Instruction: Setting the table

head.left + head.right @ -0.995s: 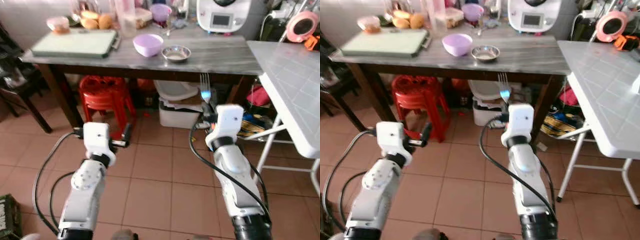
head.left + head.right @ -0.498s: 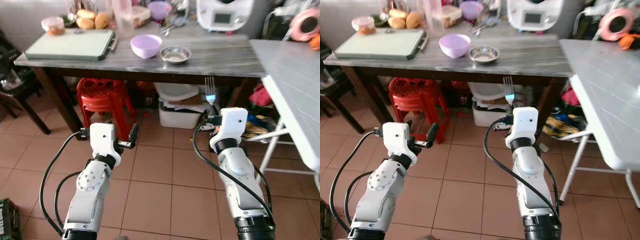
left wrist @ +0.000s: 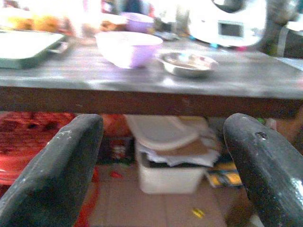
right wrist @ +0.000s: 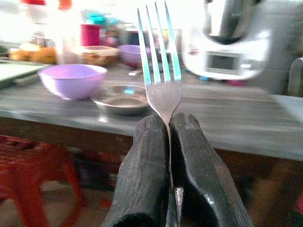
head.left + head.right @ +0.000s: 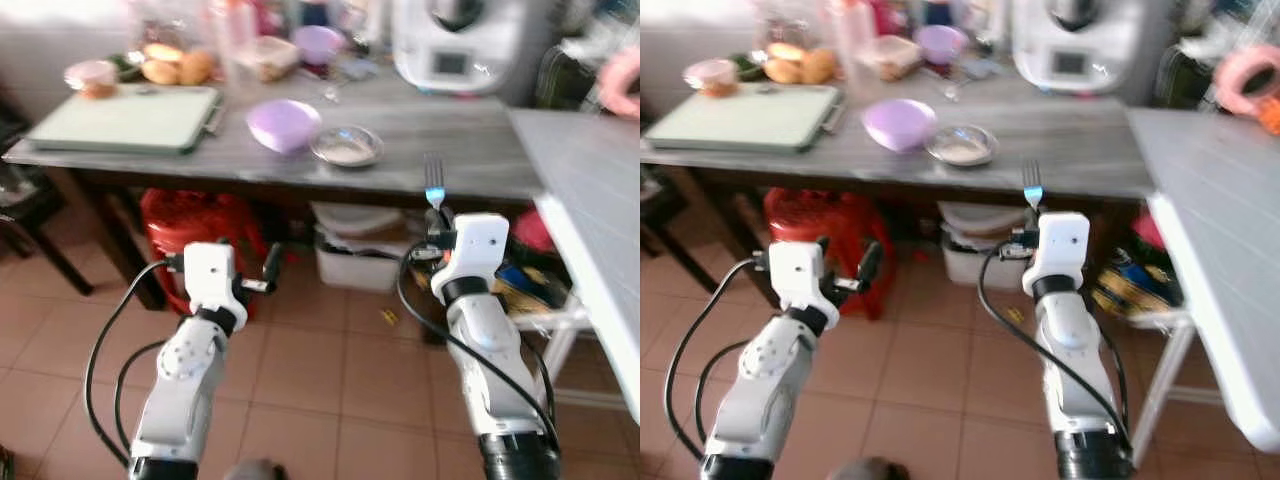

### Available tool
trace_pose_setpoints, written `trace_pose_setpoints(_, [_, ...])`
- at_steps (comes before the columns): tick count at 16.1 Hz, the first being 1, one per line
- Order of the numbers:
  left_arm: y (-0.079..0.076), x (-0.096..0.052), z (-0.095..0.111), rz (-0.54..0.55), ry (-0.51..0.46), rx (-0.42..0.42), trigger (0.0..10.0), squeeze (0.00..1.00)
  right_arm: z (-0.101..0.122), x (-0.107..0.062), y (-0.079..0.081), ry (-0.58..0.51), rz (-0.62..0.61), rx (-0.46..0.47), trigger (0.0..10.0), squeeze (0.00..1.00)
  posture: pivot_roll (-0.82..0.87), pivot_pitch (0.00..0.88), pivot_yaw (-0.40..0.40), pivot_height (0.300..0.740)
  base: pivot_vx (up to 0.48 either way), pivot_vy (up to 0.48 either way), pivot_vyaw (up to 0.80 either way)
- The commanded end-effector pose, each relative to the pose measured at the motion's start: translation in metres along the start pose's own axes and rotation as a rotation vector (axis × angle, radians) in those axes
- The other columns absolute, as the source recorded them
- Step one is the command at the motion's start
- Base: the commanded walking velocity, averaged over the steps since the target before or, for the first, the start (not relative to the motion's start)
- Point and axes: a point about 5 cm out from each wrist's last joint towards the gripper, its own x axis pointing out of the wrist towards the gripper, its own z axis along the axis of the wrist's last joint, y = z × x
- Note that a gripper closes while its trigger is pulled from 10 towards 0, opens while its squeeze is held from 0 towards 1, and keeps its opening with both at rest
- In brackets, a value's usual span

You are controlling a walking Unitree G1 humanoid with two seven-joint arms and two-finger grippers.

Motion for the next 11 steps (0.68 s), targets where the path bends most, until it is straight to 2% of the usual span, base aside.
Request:
trace_pose_setpoints(1, [-0.0001, 0.0018, 0.0019, -0.006, -0.005, 0.006, 10.0, 0.00, 0.0033, 0.0002, -0.0005, -0.015, 0.003, -0.008, 10.0, 0.00, -0.03, 0.000, 0.013, 0.740, 0.480, 0.000, 0.00])
trace_pose_setpoints(8, [-0.0006, 0.0024, 0.0018, -0.006, -0.006, 0.007, 10.0, 0.00, 0.0029, 0.0012, -0.0022, -0.014, -0.005, -0.009, 10.0, 0.00, -0.03, 0.000, 0.014, 0.740, 0.480, 0.000, 0.00])
trace_pose_setpoints(11, [-0.0005, 0.0025, 0.0015, -0.002, -0.005, 0.003, 10.0, 0.00, 0.0028, 0.0011, -0.0022, -0.013, -0.003, -0.006, 10.0, 0.00, -0.03, 0.000, 0.015, 0.740, 0.461, 0.000, -0.57])
